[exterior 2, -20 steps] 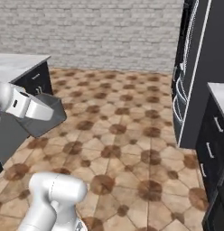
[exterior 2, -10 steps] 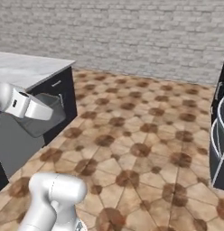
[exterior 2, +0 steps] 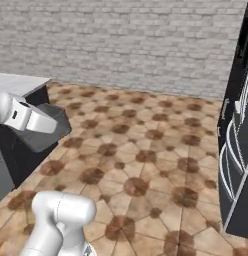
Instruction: Retrieve the tupperware and aluminum foil from the cabinet and place them on the dining counter near the plate with tomato and fish to prepare for storing leftovers.
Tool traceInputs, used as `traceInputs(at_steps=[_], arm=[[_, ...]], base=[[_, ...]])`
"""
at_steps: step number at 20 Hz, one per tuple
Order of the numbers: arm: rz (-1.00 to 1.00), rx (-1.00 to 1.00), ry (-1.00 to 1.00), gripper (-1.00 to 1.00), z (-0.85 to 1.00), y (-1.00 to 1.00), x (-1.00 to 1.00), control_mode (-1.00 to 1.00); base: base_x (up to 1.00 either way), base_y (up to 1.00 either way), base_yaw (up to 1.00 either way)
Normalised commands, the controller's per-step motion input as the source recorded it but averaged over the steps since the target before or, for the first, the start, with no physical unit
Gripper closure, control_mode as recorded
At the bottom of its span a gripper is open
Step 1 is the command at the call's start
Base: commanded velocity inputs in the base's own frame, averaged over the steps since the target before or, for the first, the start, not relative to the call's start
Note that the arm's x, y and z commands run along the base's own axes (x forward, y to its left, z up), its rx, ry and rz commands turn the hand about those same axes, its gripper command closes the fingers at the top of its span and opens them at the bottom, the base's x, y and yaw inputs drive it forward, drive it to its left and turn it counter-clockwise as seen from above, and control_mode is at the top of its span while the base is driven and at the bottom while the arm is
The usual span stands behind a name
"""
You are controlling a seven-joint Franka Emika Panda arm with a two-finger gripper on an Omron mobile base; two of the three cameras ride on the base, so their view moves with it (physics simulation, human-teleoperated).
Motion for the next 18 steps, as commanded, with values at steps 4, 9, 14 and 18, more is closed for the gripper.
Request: traceInputs(at_steps=[4, 9, 14, 18], arm=[[0.0, 0.0, 0.0, 1.0, 0.0, 0.0, 0.0, 1.0], [0.0, 0.0, 0.0, 1.0, 0.0, 0.0, 0.0, 1.0], [0.0, 0.0, 0.0, 1.0, 0.0, 0.0, 0.0, 1.0], [0.0, 0.0, 0.0, 1.0, 0.0, 0.0, 0.0, 1.0]], base=[[1.0, 0.11, -0.44], [1.0, 0.48, -0.42], [1.0, 0.75, -0.32], [1.0, 0.9, -0.14]])
